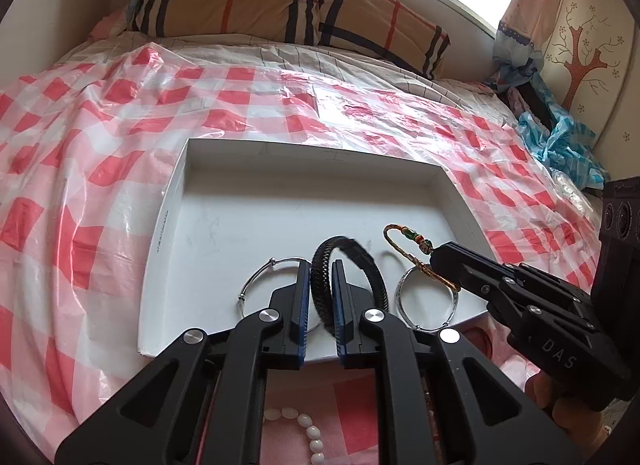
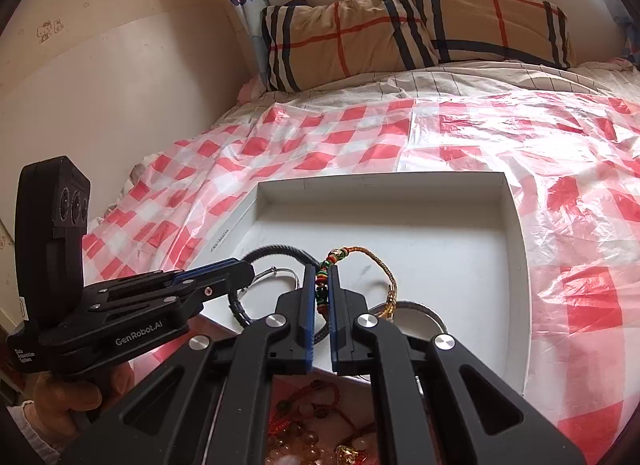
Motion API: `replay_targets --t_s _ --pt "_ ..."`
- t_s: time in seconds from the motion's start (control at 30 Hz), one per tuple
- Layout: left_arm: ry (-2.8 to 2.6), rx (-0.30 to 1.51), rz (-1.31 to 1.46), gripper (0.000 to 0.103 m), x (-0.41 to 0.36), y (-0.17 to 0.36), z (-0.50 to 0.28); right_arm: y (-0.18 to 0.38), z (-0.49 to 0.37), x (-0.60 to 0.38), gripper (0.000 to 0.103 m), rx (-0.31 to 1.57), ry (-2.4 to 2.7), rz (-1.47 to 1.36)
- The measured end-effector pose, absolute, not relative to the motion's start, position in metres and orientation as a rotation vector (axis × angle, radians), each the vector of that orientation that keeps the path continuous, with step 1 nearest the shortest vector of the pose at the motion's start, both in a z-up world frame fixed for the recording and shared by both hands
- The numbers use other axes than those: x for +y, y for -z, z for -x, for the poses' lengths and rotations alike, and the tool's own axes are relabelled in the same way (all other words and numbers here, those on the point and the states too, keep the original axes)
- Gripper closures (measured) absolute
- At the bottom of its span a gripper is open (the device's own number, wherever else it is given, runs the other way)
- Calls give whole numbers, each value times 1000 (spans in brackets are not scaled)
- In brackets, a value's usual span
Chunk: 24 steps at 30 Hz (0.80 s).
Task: Organize jewelry
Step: 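Carry both bracelets over the white box and open both grippers inside it, then reach the left gripper to the red string bracelet while the right approaches the amber beads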
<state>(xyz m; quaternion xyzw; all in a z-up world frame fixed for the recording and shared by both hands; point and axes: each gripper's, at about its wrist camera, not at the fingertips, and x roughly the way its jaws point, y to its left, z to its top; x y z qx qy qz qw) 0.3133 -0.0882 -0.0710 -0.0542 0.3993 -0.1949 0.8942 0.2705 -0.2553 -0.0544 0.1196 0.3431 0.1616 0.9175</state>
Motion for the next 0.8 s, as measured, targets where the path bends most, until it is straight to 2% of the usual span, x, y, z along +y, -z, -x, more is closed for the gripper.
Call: replay_targets --t_s 0.1,0.2,0.47,0.67,0.8 --pt "398 837 115 94 -86 73 -313 57 -272 -255 95 718 -325 -253" --pt "394 837 112 91 -86 73 -310 55 -268 -258 73 704 -313 -264" --pt "398 837 105 80 -87 72 -304 51 -247 -271 73 695 -288 -282" --pt "394 832 104 66 -82 69 -294 54 -222 -295 72 716 -211 -320" --pt "385 840 110 63 -75 70 -288 68 -206 -317 72 775 -146 -339"
